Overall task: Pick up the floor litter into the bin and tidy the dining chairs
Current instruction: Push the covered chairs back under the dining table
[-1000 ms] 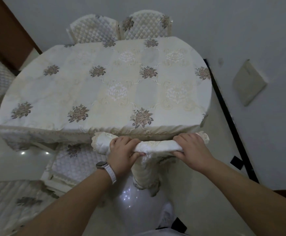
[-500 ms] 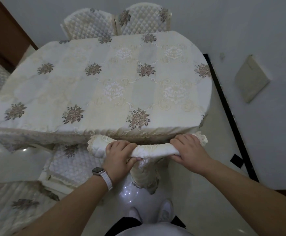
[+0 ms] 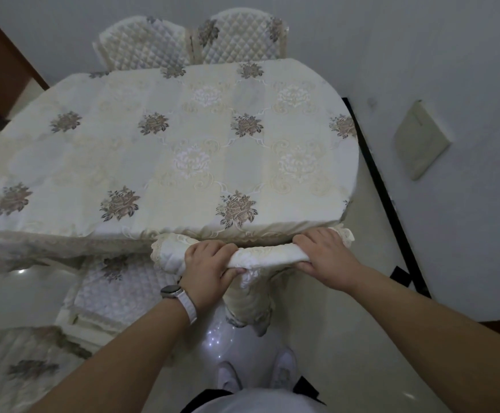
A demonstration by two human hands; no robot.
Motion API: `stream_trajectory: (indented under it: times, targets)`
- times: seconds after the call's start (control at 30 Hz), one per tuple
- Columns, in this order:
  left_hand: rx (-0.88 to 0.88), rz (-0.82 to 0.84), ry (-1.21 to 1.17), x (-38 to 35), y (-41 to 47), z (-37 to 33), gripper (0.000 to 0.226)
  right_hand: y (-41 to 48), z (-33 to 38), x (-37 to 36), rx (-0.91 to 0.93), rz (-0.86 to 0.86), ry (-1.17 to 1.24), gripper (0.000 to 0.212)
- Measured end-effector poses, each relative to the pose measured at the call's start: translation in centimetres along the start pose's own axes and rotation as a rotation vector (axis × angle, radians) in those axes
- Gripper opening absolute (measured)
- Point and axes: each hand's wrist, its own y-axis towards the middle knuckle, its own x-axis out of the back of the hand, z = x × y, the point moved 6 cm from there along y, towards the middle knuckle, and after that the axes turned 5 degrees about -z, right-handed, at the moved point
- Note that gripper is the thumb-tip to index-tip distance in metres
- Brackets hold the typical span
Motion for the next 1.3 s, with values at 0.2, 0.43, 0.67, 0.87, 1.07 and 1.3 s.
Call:
stream_trajectory:
  times: [0.2, 0.43, 0.67, 0.87, 1.07, 1.3]
  targets:
    - [0.038, 0.029, 0.037, -0.1, -0.1, -0.6, 0.043, -0.4, -0.1, 0.4, -0.009, -0.016, 0.02, 0.048]
    - [0.118, 0.101, 0.051, 0.8, -0.9, -1.9, 0.052, -0.9, 0.9, 1.1, -0.021, 0.005, 0.074, 0.052]
    - [0.016, 0.018, -0.008, 4.5, -3.2, -3.2, 0.047, -1.8, 6.4, 3.8, 0.125, -0.089, 0.073, 0.055]
    - [0.004, -0.026, 0.151, 10.8, -8.4, -1.1, 0.047, -1.9, 14.8, 4.8, 0.251, -0.146, -0.019, 0.05]
    - [0.091, -0.114, 0.287, 19.7, -20.3, 4.3, 0.045, -3.7, 28.7, 4.2, 0.406, -0.222, -0.045, 0.049]
    - [0.241, -0.205, 0.468, 30.5, -37.2, 9.9, 0.042, -7.6, 47.1, 1.1, 0.628, -0.267, 0.008, 0.049]
